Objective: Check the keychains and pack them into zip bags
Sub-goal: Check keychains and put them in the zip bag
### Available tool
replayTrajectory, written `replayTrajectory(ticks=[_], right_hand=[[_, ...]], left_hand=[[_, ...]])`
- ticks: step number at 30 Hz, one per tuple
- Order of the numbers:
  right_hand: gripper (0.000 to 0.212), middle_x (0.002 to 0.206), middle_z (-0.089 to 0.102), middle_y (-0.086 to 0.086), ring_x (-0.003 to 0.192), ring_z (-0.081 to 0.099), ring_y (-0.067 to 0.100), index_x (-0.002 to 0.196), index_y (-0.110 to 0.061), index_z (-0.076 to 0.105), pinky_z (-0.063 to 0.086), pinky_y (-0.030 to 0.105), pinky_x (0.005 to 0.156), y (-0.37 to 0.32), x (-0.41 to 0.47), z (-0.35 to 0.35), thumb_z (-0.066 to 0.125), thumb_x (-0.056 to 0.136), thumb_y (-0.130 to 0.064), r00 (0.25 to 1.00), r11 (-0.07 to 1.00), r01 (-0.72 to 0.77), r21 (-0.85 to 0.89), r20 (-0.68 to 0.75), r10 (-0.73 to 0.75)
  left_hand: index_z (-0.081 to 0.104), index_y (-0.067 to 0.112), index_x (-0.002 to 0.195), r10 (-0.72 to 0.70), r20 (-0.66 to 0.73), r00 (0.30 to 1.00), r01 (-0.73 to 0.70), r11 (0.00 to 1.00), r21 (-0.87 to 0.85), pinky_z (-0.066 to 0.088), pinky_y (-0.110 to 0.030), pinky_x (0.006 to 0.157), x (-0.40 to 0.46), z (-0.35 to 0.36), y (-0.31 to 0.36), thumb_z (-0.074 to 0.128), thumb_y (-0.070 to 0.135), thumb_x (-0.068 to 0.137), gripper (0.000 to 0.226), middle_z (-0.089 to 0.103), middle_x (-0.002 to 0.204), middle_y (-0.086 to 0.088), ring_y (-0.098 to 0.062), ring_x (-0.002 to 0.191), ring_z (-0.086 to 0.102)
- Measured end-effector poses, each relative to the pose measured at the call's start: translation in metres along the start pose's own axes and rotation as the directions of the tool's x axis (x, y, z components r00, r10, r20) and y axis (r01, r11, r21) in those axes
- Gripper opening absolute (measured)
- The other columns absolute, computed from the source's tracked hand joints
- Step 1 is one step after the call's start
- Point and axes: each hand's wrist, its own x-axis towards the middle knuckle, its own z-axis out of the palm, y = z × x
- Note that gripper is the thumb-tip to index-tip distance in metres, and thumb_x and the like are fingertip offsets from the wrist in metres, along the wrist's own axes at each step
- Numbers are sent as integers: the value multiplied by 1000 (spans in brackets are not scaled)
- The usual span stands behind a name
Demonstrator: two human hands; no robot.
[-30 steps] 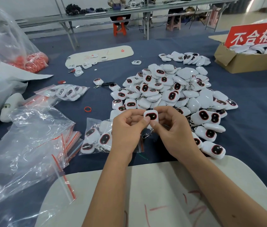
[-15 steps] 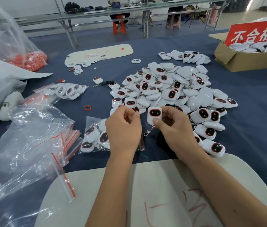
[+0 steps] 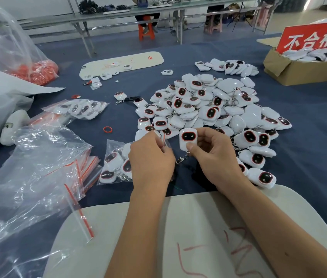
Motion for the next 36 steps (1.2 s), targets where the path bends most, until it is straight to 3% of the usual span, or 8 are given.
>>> replayTrajectory(ticks=[4, 10, 15, 20, 26, 29, 32, 36], right_hand=[[10, 88, 76, 3, 80, 76, 16, 104, -9, 67, 59, 26, 78, -4, -1, -1, 70, 97, -3, 999, 987, -8, 159, -31, 13], [4, 101, 72, 28, 96, 77, 38, 107, -5, 48, 64, 34, 81, -13, -7, 6, 52, 108, -5, 997, 896, -19, 443, 77, -17], [6, 106, 75, 13, 99, 77, 24, 107, -11, 53, 62, 31, 81, -9, -7, 4, 55, 107, -5, 985, 955, 14, 296, 158, -63], [10, 79, 71, 8, 64, 64, 20, 109, -22, 60, 56, 39, 65, -7, -9, 5, 58, 106, -14, 946, 997, 68, -47, 320, -49], [24, 70, 71, 8, 49, 52, 3, 125, -25, 54, 38, 13, 49, -10, -7, 10, 58, 106, -11, 929, 987, -14, -159, 363, 72], [9, 64, 71, 9, 48, 50, 7, 98, -18, 63, 36, 19, 48, -10, -8, 13, 67, 100, -10, 961, 983, -19, -180, 270, 67], [28, 55, 67, 1, 45, 49, 4, 70, -20, 63, 37, 19, 48, -9, -11, 13, 74, 93, -8, 988, 981, 6, -195, 150, 23], [34, 68, 71, -3, 64, 65, 9, 78, -18, 69, 51, 31, 63, -14, -16, 10, 58, 91, 11, 967, 980, 126, -154, 241, -87]], left_hand=[[70, 22, 67, 4, 26, 1000, -2, 996, -93, 47, -24, 59, 5, -5, -5, 67, 8, 82, 21, 68, 66, 10, -11, 69, 66], [73, 19, 66, -9, 124, 992, 58, 917, -395, 64, -46, 69, 12, -10, -11, 69, 0, 81, 24, 71, 59, -2, -18, 53, 71], [73, 18, 68, 42, 108, 993, 8, 905, -426, 64, -50, 66, 11, -13, -9, 68, 2, 79, 20, 69, 59, -4, -22, 53, 70], [73, 24, 70, 141, -25, 990, -141, 919, -368, 61, -35, 63, 9, -16, -3, 69, 13, 76, 13, 68, 61, 7, -11, 59, 68], [71, 21, 73, 303, -119, 945, -325, 899, -294, 52, -17, 58, 4, -13, 3, 72, 6, 73, 15, 65, 62, 12, -7, 61, 62], [70, 20, 75, 377, -163, 912, -408, 880, -245, 48, -14, 57, 2, -11, 5, 73, 6, 74, 14, 63, 63, 12, -9, 62, 62], [69, 18, 74, 398, -198, 896, -439, 862, -254, 45, -11, 56, 1, -9, 7, 73, 5, 74, 14, 63, 63, 12, -11, 62, 61], [68, 19, 73, 374, -212, 903, -422, 865, -271, 44, -11, 56, 0, -6, 9, 73, 4, 74, 16, 63, 63, 13, -10, 61, 60]])
